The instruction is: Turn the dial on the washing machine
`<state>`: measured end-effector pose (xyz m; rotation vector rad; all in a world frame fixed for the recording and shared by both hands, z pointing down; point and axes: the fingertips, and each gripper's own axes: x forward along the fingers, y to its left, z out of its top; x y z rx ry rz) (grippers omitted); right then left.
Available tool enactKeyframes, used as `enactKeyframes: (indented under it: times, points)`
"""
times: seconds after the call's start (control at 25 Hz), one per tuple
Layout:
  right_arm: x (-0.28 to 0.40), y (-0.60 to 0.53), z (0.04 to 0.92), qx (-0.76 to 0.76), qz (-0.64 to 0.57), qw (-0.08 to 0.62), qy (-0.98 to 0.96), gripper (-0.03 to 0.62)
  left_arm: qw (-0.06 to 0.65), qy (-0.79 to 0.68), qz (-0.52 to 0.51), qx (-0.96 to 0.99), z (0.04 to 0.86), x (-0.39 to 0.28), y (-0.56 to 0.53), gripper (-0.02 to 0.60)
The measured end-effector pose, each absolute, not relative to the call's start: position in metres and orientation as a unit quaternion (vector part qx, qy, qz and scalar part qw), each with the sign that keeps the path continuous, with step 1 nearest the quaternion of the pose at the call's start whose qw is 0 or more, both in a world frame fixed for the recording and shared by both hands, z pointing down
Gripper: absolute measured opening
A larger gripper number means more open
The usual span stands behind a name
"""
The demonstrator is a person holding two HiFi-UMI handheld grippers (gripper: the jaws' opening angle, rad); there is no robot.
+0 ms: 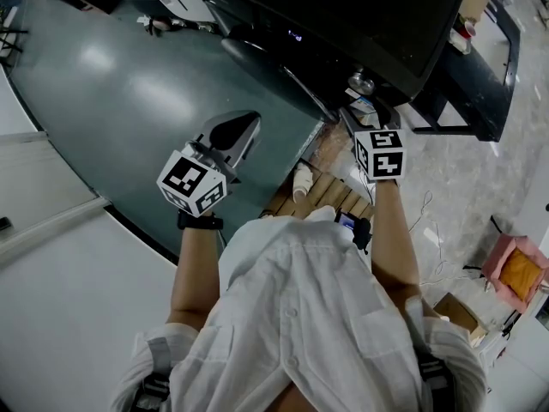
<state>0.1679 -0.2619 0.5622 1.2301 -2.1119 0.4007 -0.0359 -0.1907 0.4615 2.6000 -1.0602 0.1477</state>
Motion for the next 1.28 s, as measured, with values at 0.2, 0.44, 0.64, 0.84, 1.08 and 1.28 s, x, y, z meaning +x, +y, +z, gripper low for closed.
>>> enactKeyframes:
  times: [0.2, 0.44, 0.64, 0.84, 1.08, 1.28]
  points:
    - [0.161, -0.266, 0.52, 0.47, 0.053, 0.343, -0.812, 0.287, 0.163, -0.377, 0.051, 0.91, 0.459, -0.041, -0.19, 0.017]
    - [0.129, -0.281, 0.516, 0.419, -0.002, 0.366, -0.831, 0.285, 0.161, -0.375, 0.053, 0.911, 0.456, -0.037, -0.188, 0.017]
    - [0.14, -0.276, 0.521, 0.439, -0.012, 0.369, -0.819, 0.294, 0.16, -0.376, 0.056, 0.911, 0.457, -0.039, -0.186, 0.017]
    - [0.147, -0.271, 0.526, 0.452, 0.017, 0.355, -0.818, 0.313, 0.162, -0.373, 0.056, 0.912, 0.46, -0.037, -0.188, 0.017]
    - [0.153, -0.265, 0.534, 0.459, 0.043, 0.351, -0.815, 0.341, 0.161, -0.362, 0.057, 0.916, 0.46, -0.029, -0.188, 0.017]
    - [0.151, -0.267, 0.525, 0.458, 0.045, 0.339, -0.821, 0.329, 0.158, -0.362, 0.059, 0.917, 0.457, -0.028, -0.189, 0.017]
